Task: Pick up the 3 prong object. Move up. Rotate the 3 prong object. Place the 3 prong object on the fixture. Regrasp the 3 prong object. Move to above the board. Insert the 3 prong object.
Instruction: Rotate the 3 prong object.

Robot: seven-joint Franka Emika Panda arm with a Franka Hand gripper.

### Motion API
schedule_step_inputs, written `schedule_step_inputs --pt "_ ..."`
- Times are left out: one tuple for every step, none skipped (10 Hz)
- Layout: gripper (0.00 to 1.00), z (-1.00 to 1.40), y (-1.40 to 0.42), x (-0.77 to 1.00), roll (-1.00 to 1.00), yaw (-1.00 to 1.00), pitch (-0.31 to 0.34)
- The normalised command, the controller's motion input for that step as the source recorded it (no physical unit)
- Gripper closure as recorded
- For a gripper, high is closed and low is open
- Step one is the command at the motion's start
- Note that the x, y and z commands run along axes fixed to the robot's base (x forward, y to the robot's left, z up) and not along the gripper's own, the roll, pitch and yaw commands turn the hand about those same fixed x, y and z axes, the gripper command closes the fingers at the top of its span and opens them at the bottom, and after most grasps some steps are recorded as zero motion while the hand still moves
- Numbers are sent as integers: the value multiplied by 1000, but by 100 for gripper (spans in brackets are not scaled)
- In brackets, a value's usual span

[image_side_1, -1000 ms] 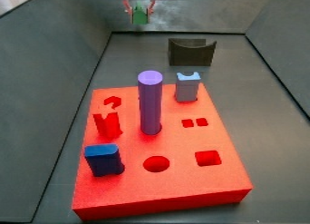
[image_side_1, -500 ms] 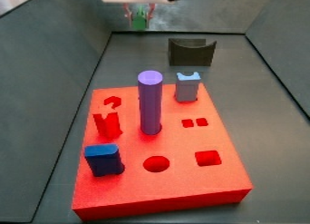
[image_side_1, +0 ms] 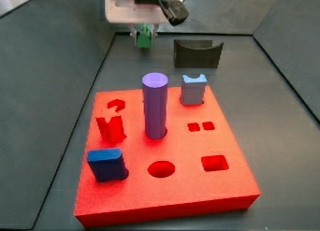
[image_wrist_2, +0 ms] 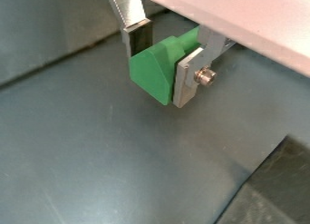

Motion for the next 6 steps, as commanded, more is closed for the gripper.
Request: schedule_step_inputs --pt "100 -401 8 43 -94 19 -33" --pt "100 -318 7 40 -100 20 -39" --pt "0 0 0 0 0 0 0" --pt "0 1000 0 0 0 0 0" --pt "0 1000 -1 -7 -1 0 11" --pt "0 1000 0 -16 4 -3 26"
